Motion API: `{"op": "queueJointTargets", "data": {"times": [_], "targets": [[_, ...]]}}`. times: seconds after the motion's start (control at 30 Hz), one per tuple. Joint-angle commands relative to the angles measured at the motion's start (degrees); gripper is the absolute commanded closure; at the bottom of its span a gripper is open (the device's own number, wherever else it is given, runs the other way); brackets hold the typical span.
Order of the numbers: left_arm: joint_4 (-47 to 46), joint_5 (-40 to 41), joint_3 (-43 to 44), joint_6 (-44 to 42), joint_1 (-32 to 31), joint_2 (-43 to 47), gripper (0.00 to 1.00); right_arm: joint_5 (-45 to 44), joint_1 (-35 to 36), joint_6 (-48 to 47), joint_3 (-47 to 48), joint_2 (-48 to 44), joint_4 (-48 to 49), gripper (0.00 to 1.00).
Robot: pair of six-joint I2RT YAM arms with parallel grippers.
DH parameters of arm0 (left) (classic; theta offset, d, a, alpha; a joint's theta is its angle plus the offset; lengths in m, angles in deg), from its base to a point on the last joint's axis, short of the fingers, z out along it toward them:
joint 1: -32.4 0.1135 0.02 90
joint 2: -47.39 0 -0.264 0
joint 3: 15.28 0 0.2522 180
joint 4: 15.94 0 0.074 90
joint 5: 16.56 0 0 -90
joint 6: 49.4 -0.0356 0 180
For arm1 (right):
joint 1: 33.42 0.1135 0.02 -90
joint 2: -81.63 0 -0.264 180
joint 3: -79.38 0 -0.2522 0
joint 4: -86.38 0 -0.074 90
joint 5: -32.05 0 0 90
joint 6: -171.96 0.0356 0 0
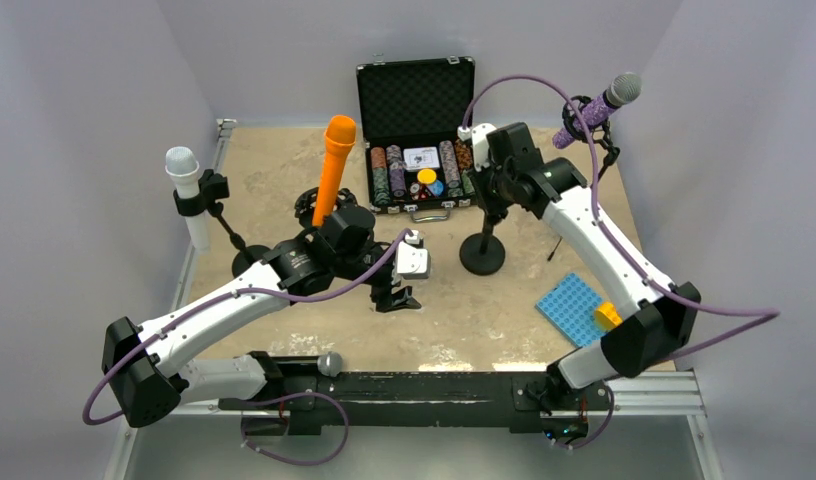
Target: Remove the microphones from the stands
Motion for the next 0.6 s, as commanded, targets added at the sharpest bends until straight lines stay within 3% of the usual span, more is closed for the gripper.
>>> {"op": "queueJointTargets", "data": {"times": [0.0, 0.3, 0.57], "targets": [[-2.17, -1.71, 1.03, 0.23, 0.43, 0.31, 0.32, -4.06, -0.41, -0.62, 7.61, 4.36, 6.53, 1.0], [-1.31, -1.08, 0.78, 0.03, 0.47, 1.1, 0.33, -3.7, -0.97, -1.93, 17.7, 13.16, 7.04, 1.0], [-1.75, -1.18, 0.73, -0.92, 0.61, 1.18, 0.32, -0.85, -1.27, -3.72, 19.16, 15.73, 6.8, 1.0]]}}
